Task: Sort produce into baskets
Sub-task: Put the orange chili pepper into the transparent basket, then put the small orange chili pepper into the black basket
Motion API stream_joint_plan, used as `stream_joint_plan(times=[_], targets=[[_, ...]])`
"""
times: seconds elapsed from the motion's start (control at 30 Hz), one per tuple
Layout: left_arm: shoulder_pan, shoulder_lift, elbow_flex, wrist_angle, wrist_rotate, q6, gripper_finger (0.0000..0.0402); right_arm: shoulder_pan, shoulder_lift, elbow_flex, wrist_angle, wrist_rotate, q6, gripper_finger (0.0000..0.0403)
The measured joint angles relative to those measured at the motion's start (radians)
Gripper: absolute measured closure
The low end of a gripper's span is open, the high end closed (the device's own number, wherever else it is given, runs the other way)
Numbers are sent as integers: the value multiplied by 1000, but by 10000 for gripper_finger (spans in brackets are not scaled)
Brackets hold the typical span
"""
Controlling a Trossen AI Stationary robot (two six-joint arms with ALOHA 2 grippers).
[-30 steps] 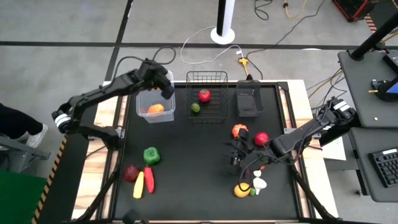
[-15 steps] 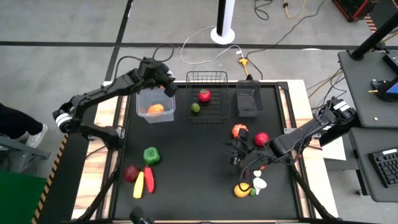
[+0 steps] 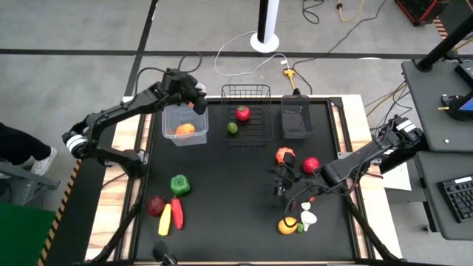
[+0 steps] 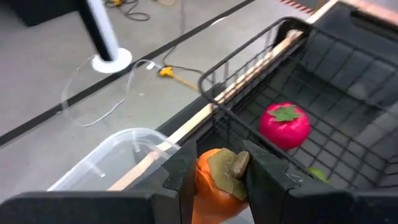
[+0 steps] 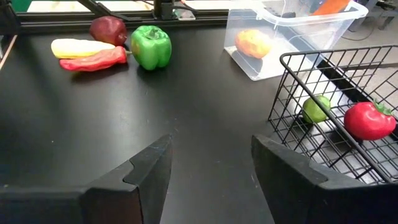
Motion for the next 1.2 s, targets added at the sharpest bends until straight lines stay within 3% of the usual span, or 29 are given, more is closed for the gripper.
stream_joint_plan(times=[0.33, 0.7, 1.2], targets=[[7, -1, -54, 76, 36, 5, 308, 0, 0, 0, 0, 0, 19, 193], [7, -1, -55, 92, 21, 5, 256, 0, 0, 0, 7, 0, 19, 193], [3, -46, -55, 39, 18, 1, 231, 0, 0, 0, 7, 0, 19, 193]])
